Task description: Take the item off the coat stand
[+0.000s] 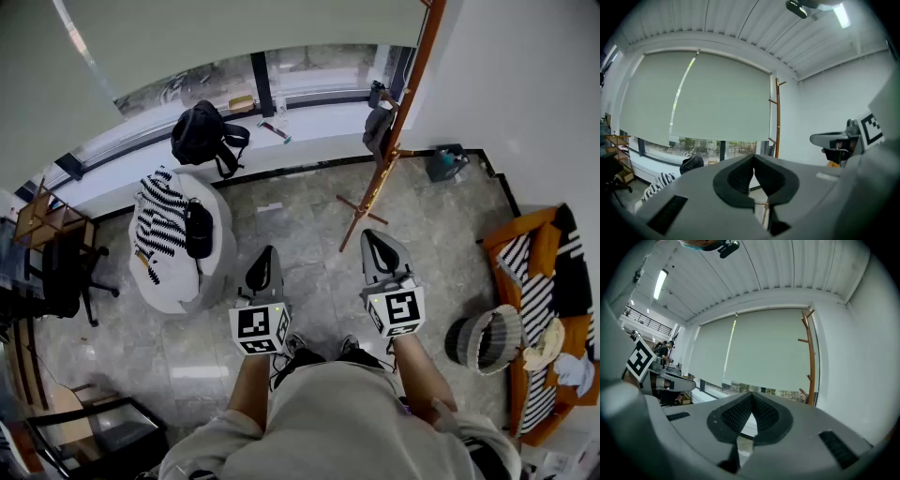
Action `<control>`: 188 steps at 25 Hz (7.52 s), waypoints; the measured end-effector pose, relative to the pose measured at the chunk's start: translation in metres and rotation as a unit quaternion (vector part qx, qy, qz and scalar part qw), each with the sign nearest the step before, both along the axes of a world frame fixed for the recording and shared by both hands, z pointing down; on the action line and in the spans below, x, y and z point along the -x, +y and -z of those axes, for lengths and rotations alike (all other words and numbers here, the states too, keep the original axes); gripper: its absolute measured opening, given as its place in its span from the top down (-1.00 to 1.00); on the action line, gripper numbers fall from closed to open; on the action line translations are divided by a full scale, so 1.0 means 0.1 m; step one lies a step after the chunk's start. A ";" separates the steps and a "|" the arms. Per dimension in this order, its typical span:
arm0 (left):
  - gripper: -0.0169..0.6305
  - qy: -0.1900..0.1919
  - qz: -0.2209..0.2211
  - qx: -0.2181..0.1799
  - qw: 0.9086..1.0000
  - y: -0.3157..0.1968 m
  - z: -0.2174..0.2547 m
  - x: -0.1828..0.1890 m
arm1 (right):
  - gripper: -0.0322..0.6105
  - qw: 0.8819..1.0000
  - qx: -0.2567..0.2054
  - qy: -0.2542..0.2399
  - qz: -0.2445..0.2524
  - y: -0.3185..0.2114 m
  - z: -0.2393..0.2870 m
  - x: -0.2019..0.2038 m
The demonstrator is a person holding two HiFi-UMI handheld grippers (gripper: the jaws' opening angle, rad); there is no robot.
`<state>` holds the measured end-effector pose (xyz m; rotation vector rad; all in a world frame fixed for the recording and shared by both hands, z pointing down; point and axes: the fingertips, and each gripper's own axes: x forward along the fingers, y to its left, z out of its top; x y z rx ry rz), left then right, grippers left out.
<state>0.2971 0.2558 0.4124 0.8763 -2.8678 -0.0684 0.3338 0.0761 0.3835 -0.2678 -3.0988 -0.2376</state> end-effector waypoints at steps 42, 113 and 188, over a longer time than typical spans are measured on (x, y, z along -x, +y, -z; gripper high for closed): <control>0.91 0.075 -0.056 0.084 0.992 -0.33 -0.52 2.56 | 0.88 0.993 0.074 0.074 0.052 -0.07 -0.54 2.85; 0.44 0.041 -0.625 0.241 0.741 -4.61 -1.76 4.17 | 0.47 0.852 0.153 0.206 -0.456 -2.61 -1.91 3.82; 0.87 -0.022 -0.523 0.190 0.830 -4.11 -1.03 4.61 | 0.79 0.918 0.076 0.148 -0.360 -2.29 -1.36 4.33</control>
